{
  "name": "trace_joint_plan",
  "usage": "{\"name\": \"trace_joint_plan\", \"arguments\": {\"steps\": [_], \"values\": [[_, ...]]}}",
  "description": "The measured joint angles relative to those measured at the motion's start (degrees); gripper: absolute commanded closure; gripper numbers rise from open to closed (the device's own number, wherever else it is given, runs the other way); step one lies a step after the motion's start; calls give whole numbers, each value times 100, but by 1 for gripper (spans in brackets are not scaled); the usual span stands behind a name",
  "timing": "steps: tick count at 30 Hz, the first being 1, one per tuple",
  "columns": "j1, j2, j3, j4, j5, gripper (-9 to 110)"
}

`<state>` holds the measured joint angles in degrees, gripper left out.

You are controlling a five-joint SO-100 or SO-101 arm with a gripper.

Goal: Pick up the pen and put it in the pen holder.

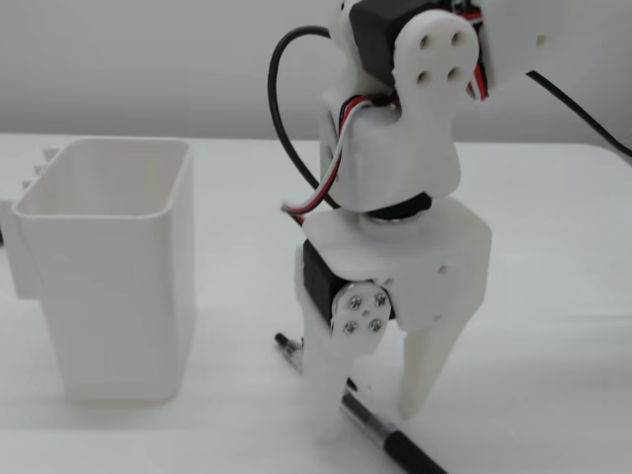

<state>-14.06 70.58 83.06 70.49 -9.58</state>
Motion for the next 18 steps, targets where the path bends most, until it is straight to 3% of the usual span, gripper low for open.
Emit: {"name": "trace_joint_plan", "arguments": {"steps": [13, 18], "values": [[44, -290, -176, -132, -44, 85], [167, -308, -167, -132, -105, 94]]}}
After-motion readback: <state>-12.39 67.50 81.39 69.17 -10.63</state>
